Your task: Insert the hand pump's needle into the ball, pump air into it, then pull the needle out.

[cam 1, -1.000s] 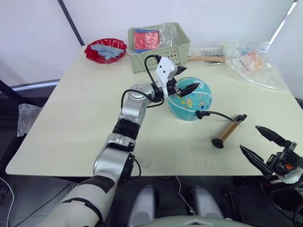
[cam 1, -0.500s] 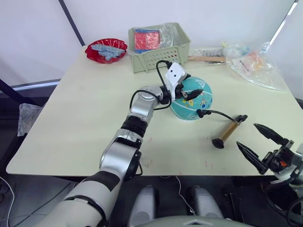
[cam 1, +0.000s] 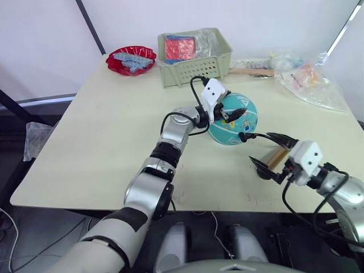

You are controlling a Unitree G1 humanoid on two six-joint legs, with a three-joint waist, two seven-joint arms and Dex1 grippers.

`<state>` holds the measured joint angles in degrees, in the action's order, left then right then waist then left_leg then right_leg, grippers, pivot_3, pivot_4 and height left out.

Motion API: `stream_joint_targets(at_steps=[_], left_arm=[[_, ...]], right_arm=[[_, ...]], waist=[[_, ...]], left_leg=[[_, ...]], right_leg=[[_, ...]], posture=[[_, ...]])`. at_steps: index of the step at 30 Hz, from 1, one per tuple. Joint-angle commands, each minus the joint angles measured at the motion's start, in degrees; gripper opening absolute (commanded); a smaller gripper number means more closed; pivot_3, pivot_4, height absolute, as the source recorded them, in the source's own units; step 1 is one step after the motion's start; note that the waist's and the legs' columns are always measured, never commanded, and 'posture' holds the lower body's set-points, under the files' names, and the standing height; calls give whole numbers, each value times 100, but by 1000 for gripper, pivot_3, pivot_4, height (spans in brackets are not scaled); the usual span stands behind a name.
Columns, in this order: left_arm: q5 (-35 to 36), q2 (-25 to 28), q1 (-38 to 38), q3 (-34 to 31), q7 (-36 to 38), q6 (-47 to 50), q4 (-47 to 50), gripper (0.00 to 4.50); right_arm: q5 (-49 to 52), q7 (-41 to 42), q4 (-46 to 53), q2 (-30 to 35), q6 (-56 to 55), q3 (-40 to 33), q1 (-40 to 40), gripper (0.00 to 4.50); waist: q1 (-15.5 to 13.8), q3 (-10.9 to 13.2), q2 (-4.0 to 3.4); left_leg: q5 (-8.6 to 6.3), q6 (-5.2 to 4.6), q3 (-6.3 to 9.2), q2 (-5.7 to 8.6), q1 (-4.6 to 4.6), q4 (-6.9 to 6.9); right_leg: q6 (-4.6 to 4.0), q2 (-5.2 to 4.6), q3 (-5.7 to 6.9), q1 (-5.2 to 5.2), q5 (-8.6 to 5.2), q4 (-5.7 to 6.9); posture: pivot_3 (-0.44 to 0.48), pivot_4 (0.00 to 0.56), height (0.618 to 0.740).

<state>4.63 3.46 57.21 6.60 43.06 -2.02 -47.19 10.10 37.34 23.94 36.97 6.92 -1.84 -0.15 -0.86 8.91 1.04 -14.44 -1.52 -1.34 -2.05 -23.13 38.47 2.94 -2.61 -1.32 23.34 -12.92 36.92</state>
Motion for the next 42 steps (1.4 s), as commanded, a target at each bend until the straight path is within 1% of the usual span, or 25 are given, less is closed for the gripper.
stream_joint_targets(at_steps=[1,5,11,22,31,34,35,36,39,41,42], left_arm=[[-105,-20,-159,59,-55,141,-71,4500],[-102,-59,-164,44,-124,176,-26,4500],[-114,-87,-138,21,-195,157,-61,4500],[-112,-101,-165,35,-197,154,-36,4500],[-111,-110,-166,39,-183,166,-37,4500],[-109,-111,-159,36,-185,165,-44,4500],[-109,-112,-157,35,-188,162,-46,4500],[-110,-112,-152,33,-189,159,-55,4500],[-114,-105,-142,25,-202,149,-75,4500],[-119,-101,-143,24,-214,142,-84,4500],[-119,-100,-148,25,-219,141,-84,4500]], right_arm=[[-735,-249,-131,90,-151,256,-364,4426],[-1616,-393,-515,159,-466,681,-855,4426],[-2835,-667,-1121,329,-1074,1169,-1305,4426],[-3679,-989,-1285,246,-1495,1266,-1357,4426],[-3909,-1230,-1424,75,-1729,1259,-1381,4426],[-3994,-1264,-1567,33,-1789,1318,-1440,3619],[-4019,-1282,-1612,20,-1817,1342,-1459,3143],[-4034,-1292,-1647,10,-1838,1355,-1476,2565],[-4063,-1312,-1708,-35,-1889,1374,-1519,1195],[-4056,-1317,-1719,-63,-1903,1381,-1537,178],[-4054,-1318,-1717,-76,-1907,1381,-1538,41]], waist=[[-10,-3,5],[5,-3,5],[-3,-3,6],[0,-3,6],[-2,-3,6],[2,-3,6],[2,-3,6],[2,-3,6],[1,-3,6],[11,-3,7],[14,-4,7]], left_leg=[[0,0,8,1,-3,-1],[0,0,3,0,2,-1],[0,0,4,2,-2,-1],[0,1,5,2,-1,-1],[1,1,4,2,-1,-1],[1,1,4,2,0,-1],[1,1,4,2,0,-1],[1,1,5,2,0,-1],[1,1,5,2,-1,-1],[1,1,4,2,0,-1],[1,1,3,2,0,-1]], right_leg=[[1,0,7,-1,0,0],[3,0,3,-2,0,0],[3,0,3,-2,1,-4],[3,0,4,-2,1,-3],[3,0,4,-2,1,-3],[3,0,4,-2,2,-3],[3,0,4,-2,2,-3],[3,0,4,-2,1,-3],[3,0,4,-2,2,-3],[3,0,3,-3,2,-3],[3,0,3,-2,2,-3]], posture=[[0,150,735],[0,150,735],[0,150,735],[0,150,735],[0,150,735],[0,150,735],[0,150,735],[0,150,735],[0,150,735],[0,150,735],[0,150,735]])
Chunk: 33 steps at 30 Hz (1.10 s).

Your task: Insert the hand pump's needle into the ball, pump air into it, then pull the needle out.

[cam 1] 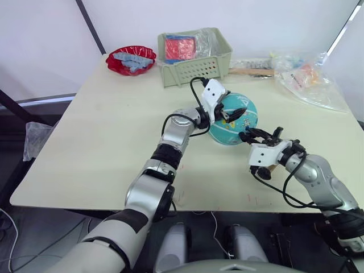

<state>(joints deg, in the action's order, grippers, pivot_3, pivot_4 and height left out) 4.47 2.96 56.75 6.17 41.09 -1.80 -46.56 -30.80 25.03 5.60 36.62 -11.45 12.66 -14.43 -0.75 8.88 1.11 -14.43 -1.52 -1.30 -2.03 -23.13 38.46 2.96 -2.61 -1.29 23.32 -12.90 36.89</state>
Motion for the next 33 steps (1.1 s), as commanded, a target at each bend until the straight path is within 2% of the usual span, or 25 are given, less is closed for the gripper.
stream_joint_targets(at_steps=[1,7,21,24,33], left_arm=[[-104,-51,-110,69,-32,118,-145,4500],[-116,-93,-175,85,-108,118,-95,4500],[-158,-166,-405,112,-404,160,102,4500],[-234,-222,-484,147,-635,133,82,4500],[-610,-438,-765,382,-1200,39,-73,4500]], right_arm=[[48,-85,124,-58,-68,-70,-95,51],[576,-55,212,-447,252,-247,136,51],[3237,-206,342,-2271,1007,-1087,671,51],[3388,-228,379,-2445,853,-1114,734,51],[3161,-278,296,-2377,189,-976,1045,51]], waist=[[4,0,0],[9,-1,1],[8,0,1],[5,0,1],[-37,-1,-1]], left_leg=[[0,0,0,-1,2,0],[0,0,1,-1,3,-1],[0,0,5,-3,17,-5],[0,0,4,-3,16,-5],[0,0,6,-2,15,-5]], right_leg=[[0,0,0,-1,0,0],[0,1,0,-1,0,0],[-1,2,3,-17,0,0],[-1,2,2,-16,0,0],[0,1,4,-17,-1,-1]], posture=[[0,150,735],[0,150,735],[0,150,735],[0,150,735],[0,150,735]])
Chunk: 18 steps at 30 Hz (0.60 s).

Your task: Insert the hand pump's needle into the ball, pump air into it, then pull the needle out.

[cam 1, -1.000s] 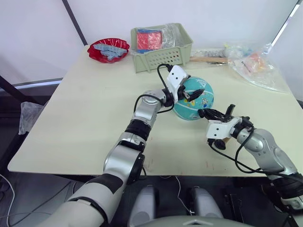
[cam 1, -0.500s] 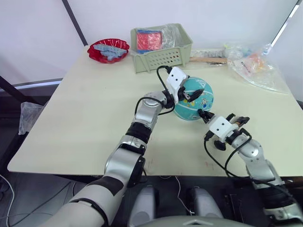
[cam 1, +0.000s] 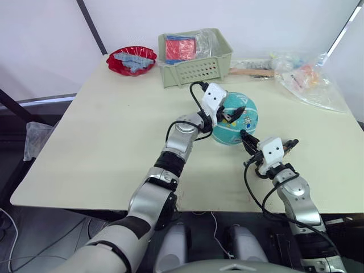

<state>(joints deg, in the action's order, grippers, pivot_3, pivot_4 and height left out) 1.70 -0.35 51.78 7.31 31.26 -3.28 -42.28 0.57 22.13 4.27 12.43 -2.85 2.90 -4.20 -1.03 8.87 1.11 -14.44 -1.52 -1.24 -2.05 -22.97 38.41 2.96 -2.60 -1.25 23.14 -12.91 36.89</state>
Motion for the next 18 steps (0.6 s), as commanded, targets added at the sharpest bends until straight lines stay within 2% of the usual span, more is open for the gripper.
stream_joint_targets(at_steps=[1,10,18], left_arm=[[-378,-129,-277,279,-283,173,-541,4500],[-602,-267,-235,314,-721,38,-1019,4500],[-620,-321,-164,318,-784,-65,-1234,4500]], right_arm=[[5,-1,443,51,-742,12,81,51],[-65,-104,578,189,-1214,-116,526,51],[35,-67,643,257,-1540,-149,887,51]], waist=[[-23,-1,-1],[-153,-6,-5],[-159,-11,-5]], left_leg=[[0,0,0,1,1,1],[0,0,33,34,-1,1],[-1,-3,108,112,2,1]], right_leg=[[0,0,1,-2,0,0],[-3,-3,-12,-23,-28,-7],[52,-23,-35,-79,-64,-17]], posture=[[0,150,735],[0,150,735],[0,150,735]])
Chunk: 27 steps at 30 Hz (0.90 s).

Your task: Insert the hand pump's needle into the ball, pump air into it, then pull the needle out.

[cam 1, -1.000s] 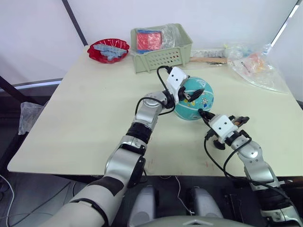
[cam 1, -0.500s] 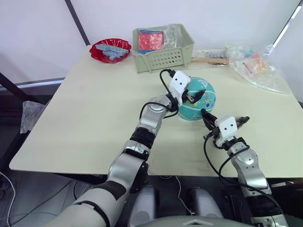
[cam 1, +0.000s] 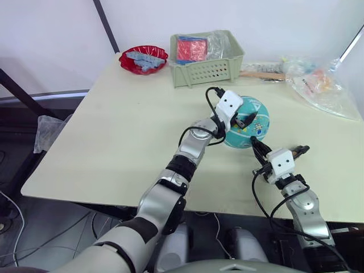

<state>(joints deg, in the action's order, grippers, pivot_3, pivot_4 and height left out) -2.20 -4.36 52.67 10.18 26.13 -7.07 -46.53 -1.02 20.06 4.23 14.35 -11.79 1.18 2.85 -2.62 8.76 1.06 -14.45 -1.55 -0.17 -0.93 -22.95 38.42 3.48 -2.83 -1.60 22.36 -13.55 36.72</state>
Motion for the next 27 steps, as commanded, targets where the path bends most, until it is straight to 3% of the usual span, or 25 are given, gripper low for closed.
stream_joint_targets(at_steps=[1,27], left_arm=[[-226,78,-239,30,-281,307,-834,4500],[-249,43,-199,115,-417,111,-1118,4500]], right_arm=[[212,147,654,76,-676,11,219,51],[218,232,837,413,-1002,92,830,51]], waist=[[0,0,0],[88,-28,4]], left_leg=[[0,0,11,6,0,0],[0,-1,132,57,17,-1]], right_leg=[[3,0,1,-6,-2,0],[16,-15,45,-72,-49,0]], posture=[[0,150,735],[0,150,735]])
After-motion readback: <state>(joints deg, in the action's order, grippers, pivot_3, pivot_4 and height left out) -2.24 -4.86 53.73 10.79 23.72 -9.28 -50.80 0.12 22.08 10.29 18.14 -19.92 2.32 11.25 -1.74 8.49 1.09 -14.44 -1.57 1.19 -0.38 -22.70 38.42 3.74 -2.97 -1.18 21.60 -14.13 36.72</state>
